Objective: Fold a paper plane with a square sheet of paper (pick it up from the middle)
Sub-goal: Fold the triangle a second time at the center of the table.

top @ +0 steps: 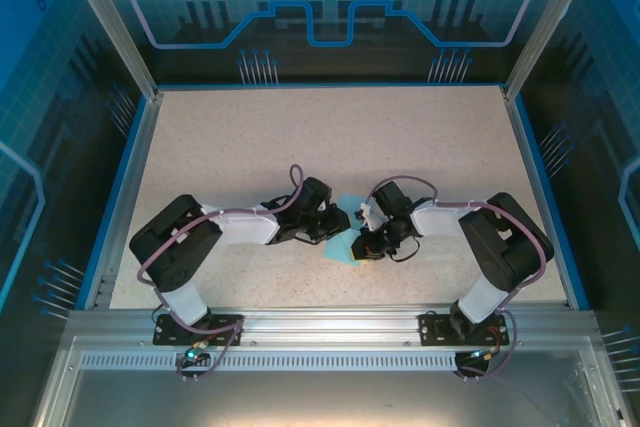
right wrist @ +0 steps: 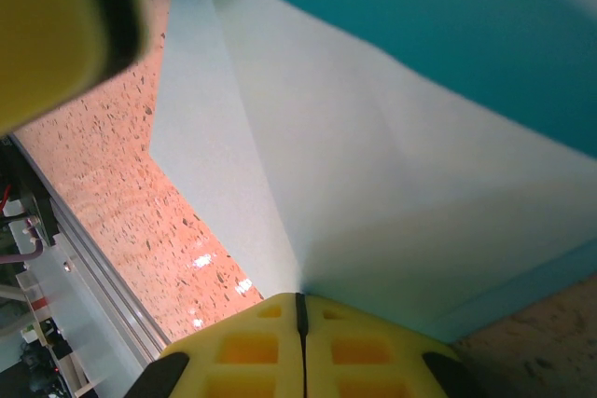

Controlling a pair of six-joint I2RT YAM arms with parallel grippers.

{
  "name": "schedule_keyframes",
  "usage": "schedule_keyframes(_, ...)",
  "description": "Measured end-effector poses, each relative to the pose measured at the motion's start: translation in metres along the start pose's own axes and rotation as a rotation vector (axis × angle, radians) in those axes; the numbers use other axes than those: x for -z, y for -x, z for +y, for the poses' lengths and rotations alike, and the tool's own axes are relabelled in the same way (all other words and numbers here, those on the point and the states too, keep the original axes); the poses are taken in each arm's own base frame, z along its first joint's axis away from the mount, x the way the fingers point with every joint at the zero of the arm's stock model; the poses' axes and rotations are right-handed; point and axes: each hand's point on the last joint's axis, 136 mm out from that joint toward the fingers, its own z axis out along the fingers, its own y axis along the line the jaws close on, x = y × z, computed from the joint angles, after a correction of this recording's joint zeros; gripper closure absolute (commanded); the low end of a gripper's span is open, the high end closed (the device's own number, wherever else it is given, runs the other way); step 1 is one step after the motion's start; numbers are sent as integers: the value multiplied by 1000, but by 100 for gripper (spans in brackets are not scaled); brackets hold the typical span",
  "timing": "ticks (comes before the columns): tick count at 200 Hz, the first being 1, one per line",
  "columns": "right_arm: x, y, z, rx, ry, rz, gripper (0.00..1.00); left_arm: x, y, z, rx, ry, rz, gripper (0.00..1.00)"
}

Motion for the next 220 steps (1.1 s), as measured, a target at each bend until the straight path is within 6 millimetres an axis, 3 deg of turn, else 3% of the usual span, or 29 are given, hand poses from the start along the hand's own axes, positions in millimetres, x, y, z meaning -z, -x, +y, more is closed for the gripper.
schedule_keyframes(62,0,0,0,-2,-1,-2,95,-4,-18,0,14,0,47,89)
schedule_keyframes(107,0,0,0,-2,-2,-3,95,-18,-29,26,61,49,83,90)
schedule_keyframes(220,0,0,-1,-3,-11,-4,99,-22,-25,29,51,42,73,87)
